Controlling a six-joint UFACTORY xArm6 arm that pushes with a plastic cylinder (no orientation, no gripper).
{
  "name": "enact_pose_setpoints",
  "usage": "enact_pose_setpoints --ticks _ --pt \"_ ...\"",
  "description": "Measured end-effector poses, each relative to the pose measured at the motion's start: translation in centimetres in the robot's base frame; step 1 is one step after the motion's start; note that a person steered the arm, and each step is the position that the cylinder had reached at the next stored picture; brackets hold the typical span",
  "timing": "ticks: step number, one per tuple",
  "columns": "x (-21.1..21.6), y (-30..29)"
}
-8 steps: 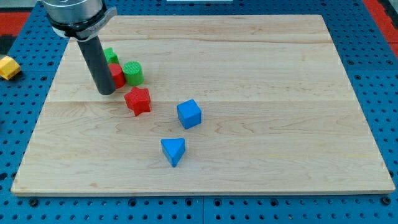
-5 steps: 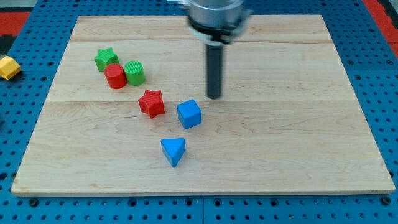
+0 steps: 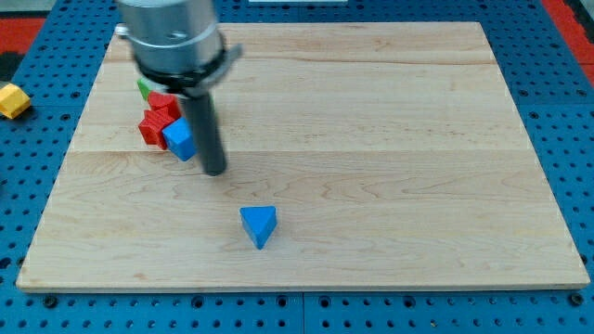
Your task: Adjust the blocks to form a group
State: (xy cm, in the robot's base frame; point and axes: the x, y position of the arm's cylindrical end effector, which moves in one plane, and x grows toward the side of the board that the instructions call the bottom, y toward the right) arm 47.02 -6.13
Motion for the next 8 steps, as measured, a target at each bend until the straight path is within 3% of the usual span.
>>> enact_pose_setpoints --ticks 1,2,3,4,5,7,8 --pt "1.9 9.3" --pt "7.8 9.6" --pt "9.4 3.0" --pt "7.7 -1.9" --pt "4.2 -4.9" --pt "7.9 -7.2" --pt "5.3 -9.2"
